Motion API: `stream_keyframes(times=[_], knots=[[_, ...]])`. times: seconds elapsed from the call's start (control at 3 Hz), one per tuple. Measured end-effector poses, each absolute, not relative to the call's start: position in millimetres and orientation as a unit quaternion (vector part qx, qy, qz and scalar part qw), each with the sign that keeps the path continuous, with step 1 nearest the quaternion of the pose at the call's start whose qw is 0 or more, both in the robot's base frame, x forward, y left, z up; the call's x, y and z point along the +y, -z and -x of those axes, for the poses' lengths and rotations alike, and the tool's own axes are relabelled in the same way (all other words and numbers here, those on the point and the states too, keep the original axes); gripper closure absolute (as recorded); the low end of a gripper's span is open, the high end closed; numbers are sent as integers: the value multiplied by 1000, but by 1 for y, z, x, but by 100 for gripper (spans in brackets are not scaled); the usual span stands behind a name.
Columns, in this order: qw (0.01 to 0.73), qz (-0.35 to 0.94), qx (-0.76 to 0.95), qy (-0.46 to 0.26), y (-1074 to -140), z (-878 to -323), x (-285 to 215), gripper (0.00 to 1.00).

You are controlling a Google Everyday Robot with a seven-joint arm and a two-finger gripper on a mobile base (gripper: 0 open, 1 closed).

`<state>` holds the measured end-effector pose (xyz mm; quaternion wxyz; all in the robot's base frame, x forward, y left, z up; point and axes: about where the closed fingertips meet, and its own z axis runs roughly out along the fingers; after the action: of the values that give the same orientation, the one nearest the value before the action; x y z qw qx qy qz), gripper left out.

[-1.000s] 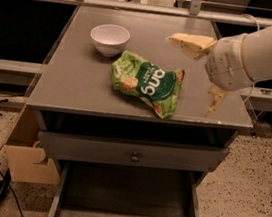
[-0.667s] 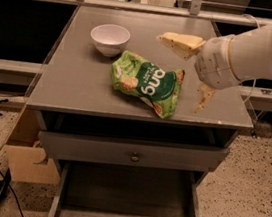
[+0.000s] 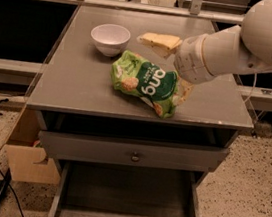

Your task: Place green rice chip bag into middle drawer

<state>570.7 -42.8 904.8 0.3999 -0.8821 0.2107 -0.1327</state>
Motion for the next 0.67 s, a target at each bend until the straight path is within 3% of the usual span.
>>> stream_keyframes(times=[0.67], knots=[[363,906,174,132,-883,-588,-31,0]])
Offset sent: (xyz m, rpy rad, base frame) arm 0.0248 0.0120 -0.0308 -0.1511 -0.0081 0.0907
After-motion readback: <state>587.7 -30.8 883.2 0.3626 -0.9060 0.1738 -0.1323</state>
